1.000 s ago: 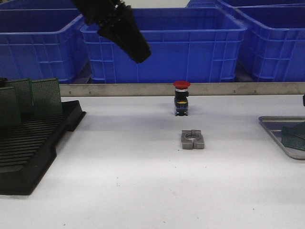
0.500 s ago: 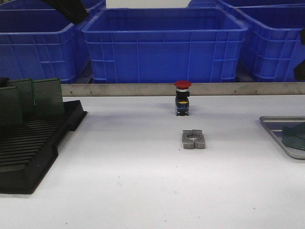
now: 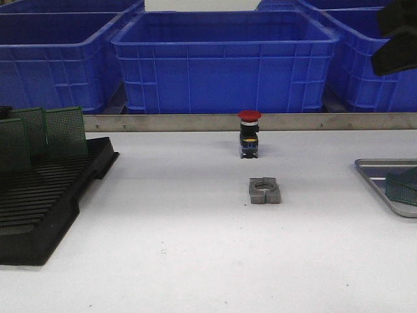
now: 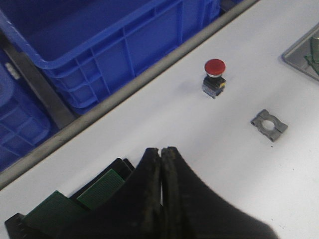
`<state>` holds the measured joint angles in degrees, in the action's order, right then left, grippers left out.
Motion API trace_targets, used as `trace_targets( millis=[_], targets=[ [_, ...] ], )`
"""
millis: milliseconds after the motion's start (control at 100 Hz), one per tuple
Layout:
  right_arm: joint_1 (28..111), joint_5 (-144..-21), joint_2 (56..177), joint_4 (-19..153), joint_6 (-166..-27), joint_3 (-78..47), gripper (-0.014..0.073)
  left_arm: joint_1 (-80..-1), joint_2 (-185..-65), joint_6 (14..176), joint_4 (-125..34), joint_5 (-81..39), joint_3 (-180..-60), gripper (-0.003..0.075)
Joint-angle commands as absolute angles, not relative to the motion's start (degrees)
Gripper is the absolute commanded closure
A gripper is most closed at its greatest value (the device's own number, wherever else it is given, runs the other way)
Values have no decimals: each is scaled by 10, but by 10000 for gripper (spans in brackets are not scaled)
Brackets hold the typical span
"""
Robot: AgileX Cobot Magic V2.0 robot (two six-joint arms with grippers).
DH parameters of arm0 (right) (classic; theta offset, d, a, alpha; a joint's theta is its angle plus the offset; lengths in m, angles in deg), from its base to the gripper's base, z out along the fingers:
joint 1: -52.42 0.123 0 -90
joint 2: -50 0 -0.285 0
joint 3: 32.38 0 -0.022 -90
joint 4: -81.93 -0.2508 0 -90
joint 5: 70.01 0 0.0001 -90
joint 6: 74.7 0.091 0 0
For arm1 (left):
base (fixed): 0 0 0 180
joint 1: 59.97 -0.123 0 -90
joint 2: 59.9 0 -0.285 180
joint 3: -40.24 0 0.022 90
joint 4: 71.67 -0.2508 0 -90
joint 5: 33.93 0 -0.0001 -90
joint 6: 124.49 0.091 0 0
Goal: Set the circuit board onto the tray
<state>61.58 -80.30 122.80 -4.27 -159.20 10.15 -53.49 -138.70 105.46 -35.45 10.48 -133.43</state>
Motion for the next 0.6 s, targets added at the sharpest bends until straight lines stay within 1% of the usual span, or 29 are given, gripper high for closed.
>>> trace_targets(
  millis=[0,320,590],
  targets=[
    [628,-781,1180,-53,-1599,101,653,-535,-1316,1049,-331,11,-1291,741],
    [632,-775,1013,-52,-1635,177,653,-535,-1104,1049,-325,-150,-1074,741],
    [632,-777,847,-52,-1638,246,653,-535,-946,1049,-310,-206,-939,741]
  ],
)
